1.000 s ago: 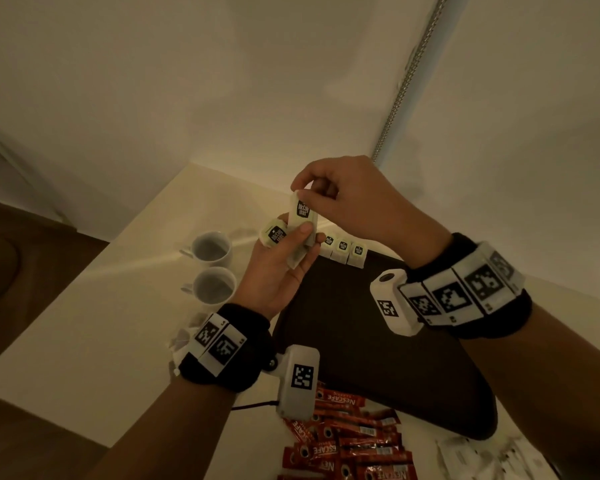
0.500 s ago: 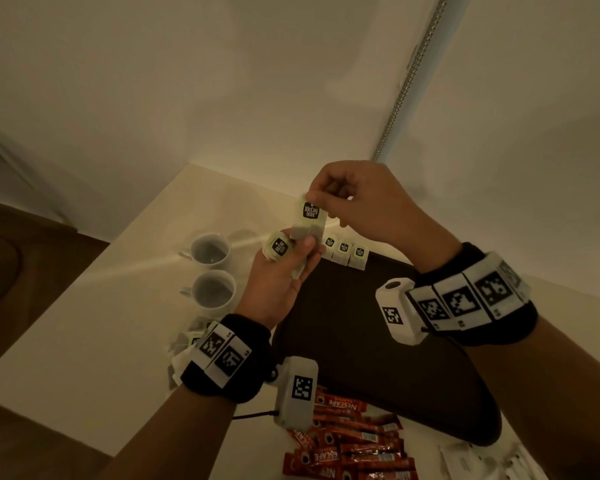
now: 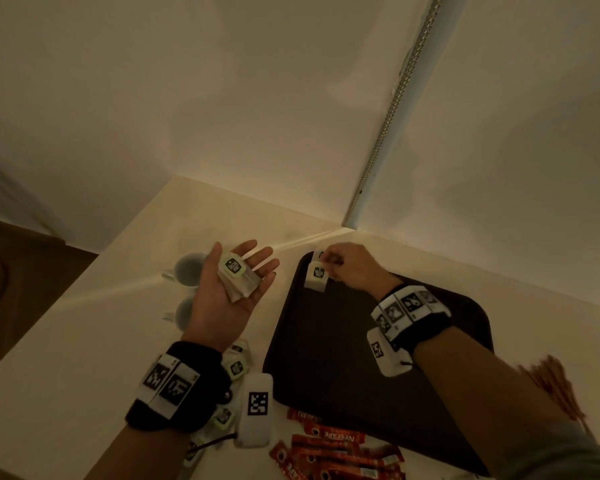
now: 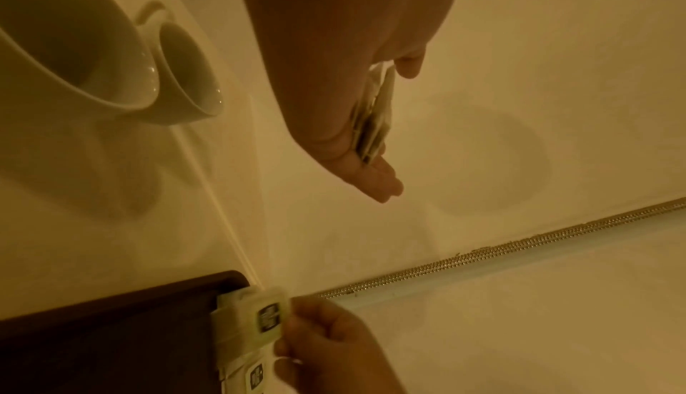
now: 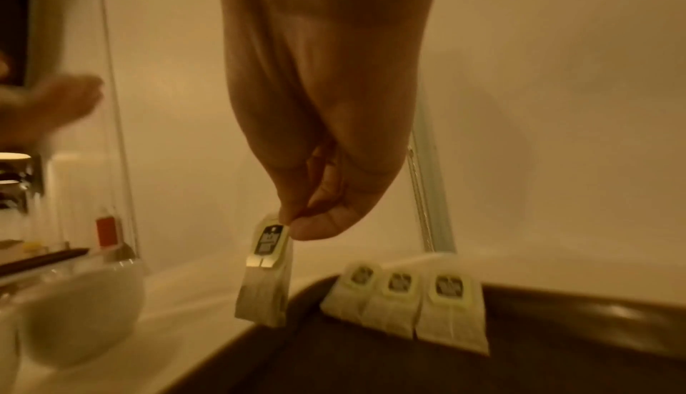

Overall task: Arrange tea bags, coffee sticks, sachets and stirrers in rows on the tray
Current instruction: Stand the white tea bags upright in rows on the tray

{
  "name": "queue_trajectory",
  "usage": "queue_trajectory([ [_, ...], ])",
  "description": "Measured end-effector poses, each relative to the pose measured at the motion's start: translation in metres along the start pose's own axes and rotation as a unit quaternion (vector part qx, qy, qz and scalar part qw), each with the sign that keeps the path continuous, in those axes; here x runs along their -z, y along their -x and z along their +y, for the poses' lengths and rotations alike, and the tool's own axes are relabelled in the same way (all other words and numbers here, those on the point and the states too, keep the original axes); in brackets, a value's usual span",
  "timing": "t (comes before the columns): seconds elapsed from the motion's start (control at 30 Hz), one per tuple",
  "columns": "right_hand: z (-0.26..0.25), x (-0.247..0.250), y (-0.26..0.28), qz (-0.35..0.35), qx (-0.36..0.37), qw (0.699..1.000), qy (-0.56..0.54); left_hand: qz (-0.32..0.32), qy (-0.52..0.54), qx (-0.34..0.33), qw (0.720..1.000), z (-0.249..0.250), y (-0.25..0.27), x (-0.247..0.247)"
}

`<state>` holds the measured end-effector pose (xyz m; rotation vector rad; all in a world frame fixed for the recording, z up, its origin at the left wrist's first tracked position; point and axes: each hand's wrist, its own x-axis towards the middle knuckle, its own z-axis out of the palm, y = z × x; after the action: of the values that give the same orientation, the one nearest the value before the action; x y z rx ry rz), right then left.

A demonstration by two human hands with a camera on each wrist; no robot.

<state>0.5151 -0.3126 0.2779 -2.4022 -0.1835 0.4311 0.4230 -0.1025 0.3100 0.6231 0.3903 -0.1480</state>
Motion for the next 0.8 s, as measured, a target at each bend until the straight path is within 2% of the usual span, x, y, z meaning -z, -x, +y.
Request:
queue_trajectory([
  [0.13, 0.026, -0.026, -0.018, -0.016, -0.027, 0.999, 0.004, -0.001, -0.010, 0.000, 1.000, 0.003, -0.007, -0.004],
  [0.4, 0.050, -0.041, -0.052, 0.088, -0.058, 0.994, 0.007, 0.013, -0.025, 0.015, 1.000, -0.001, -0.017, 0.004],
  [0.63, 0.053, -0.041, -0.068, 0.115, -0.068, 0.991, 0.014, 0.015, -0.035, 0.026, 0.999, -0.004, -0.021, 0.007],
  [0.8, 0.042, -0.036, -0.066, 0.140, -0.067, 0.988, -0.008, 0.002, -0.041, 0.058, 0.998, -0.004, -0.021, 0.006],
])
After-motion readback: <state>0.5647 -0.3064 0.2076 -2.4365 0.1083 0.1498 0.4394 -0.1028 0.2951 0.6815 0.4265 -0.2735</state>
